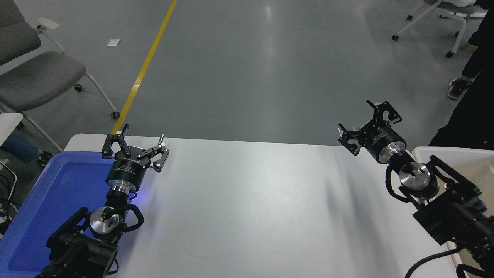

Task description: Pick up paper ball place in dustbin

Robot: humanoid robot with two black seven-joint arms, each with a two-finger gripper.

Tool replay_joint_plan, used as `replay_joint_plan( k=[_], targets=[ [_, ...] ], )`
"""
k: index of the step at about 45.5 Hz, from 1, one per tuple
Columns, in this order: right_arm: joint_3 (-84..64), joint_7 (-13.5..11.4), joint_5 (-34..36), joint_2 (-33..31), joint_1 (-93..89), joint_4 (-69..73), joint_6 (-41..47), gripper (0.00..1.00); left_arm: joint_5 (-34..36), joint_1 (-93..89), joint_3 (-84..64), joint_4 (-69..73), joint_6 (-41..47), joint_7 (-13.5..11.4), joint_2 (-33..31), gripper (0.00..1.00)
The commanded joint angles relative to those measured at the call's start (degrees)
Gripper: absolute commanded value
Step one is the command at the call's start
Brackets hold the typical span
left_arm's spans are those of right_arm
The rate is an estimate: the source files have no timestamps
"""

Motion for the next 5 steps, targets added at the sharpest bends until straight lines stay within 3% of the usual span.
replay_joint_plan(
  k=[1,5],
  targets=[
    [1.58,0.27,0.54,0.75,-1.50,-0.71,1.97,1.00,0.00,0.00,0.00,0.00,-0.01,0.00,0.00,0.99],
    [2.02,0.27,0.54,0.75,-1.58,-0.97,1.97,1.00,0.00,0.00,0.00,0.00,-0.01,0.00,0.00,0.99]
  ],
)
